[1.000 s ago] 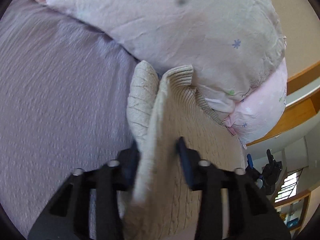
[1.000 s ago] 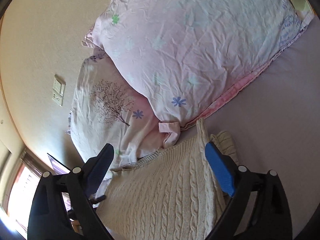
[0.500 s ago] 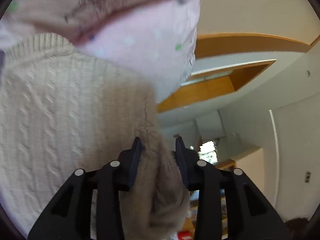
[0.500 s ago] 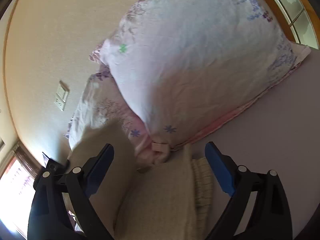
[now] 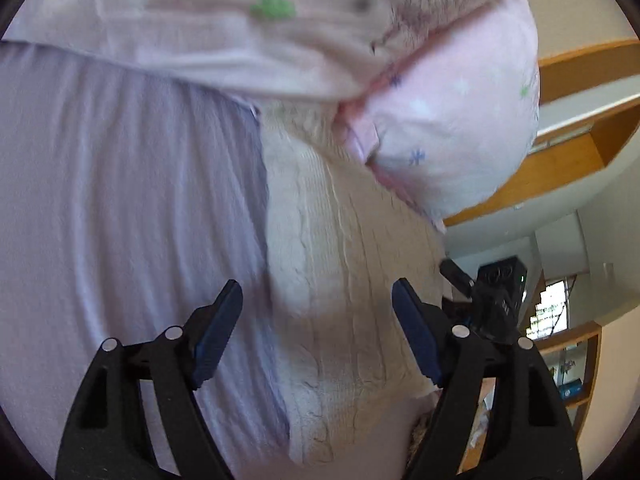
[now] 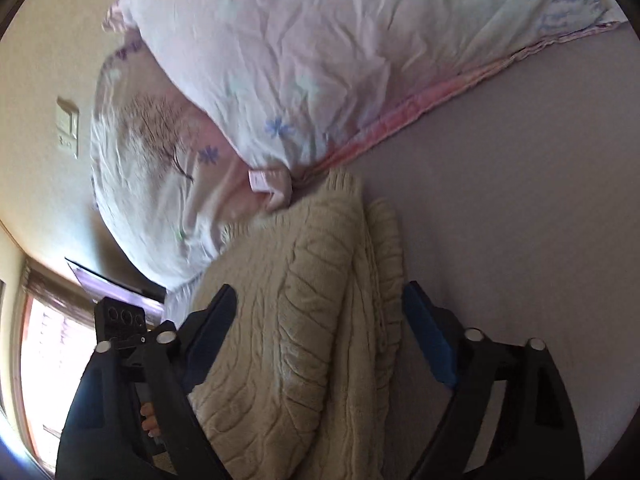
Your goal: Fold small clothes
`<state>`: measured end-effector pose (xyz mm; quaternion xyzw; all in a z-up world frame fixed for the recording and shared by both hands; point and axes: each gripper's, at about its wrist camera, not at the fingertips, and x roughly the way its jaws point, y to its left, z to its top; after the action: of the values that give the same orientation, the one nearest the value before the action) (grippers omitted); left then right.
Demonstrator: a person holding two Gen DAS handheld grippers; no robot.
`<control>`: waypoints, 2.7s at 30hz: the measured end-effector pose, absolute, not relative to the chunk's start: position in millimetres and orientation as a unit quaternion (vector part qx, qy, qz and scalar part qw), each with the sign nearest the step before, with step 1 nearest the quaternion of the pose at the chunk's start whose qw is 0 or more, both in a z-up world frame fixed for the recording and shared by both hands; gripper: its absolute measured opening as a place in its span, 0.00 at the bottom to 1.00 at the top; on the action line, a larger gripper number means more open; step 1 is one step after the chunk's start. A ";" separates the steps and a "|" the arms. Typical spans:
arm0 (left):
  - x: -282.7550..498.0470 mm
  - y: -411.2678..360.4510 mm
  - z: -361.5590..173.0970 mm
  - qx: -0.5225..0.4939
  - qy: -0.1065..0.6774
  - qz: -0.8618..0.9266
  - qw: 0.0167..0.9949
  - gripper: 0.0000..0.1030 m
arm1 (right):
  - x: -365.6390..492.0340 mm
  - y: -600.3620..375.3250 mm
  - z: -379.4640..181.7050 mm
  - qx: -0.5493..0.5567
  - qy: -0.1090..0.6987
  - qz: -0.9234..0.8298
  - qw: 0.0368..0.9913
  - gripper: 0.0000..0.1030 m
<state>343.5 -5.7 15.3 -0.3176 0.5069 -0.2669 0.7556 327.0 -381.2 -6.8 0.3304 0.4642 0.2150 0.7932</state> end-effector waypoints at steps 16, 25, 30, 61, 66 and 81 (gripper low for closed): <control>290.6 33.3 43.3 -0.288 0.429 -0.294 0.804 0.38 | 312.1 -321.0 4.8 0.344 0.441 0.320 0.765 0.38; 248.1 96.7 64.9 -0.226 0.387 -0.181 0.875 0.60 | 292.8 -291.7 39.7 0.259 0.397 0.272 0.838 0.47; 226.0 85.3 78.8 -0.179 0.373 -0.170 0.894 0.71 | 301.0 -261.4 23.5 0.213 0.440 0.258 0.833 0.13; 156.4 14.0 15.9 -0.035 0.462 -0.062 0.884 0.98 | 152.3 -216.8 23.8 0.010 0.449 0.118 0.885 0.99; 159.1 3.9 11.9 0.009 0.461 -0.043 0.886 0.98 | 155.5 -208.5 11.1 -0.003 0.463 0.100 0.881 0.99; 157.8 1.3 10.6 0.030 0.456 -0.039 0.889 0.98 | 150.6 -200.6 8.3 -0.028 0.468 0.089 0.879 0.99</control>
<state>157.8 1.3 10.6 0.0298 0.4555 -0.0385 0.8889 150.6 -200.6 8.3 -0.0281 0.4676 0.0890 0.8790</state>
